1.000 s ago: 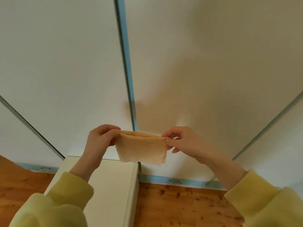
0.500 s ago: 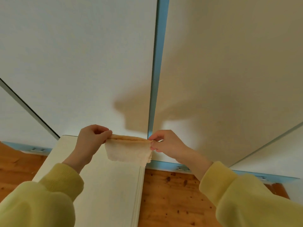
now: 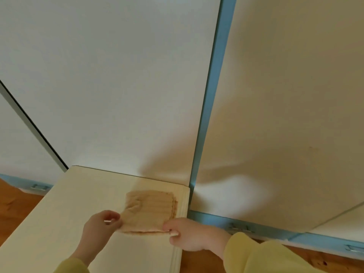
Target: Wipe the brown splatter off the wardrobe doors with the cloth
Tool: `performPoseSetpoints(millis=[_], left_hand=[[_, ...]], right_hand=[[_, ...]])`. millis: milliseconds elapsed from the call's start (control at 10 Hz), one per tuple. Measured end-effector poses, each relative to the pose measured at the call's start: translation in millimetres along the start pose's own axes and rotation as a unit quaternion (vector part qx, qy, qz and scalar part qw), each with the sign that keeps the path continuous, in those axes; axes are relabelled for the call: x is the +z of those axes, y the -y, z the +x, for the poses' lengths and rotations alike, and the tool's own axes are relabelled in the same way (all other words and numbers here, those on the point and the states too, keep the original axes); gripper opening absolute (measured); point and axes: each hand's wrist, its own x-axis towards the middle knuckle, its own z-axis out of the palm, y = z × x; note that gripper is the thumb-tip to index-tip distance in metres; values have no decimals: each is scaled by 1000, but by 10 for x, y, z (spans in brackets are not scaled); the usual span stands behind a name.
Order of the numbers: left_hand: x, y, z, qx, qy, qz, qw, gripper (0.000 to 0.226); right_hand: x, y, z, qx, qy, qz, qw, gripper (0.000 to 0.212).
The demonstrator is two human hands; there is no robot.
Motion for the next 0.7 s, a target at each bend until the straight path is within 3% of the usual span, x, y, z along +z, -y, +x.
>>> performPoseSetpoints(millis=[100, 300, 400, 500, 600, 700], left_hand=[[25, 137, 12, -6, 14, 23, 1000, 14], [44, 258, 125, 30, 56, 149, 987, 21], [123, 333, 156, 27, 71, 220, 973, 27], [157, 409, 178, -4, 66, 236, 970, 29], [187, 326, 110, 11, 43, 280, 959, 17], [258, 129, 33, 52, 16, 356, 933, 28]], right_hand=[[14, 23, -12, -1, 75, -40, 996, 52], [-34, 85, -16, 10, 149, -55, 987, 53], [-115, 101, -58, 9, 135, -30, 990, 46], [-183, 55, -82, 29, 135, -11, 990, 18], [-207, -26, -89, 49, 119, -6, 992, 25], [-255, -27, -170, 66, 84, 11, 994, 54]])
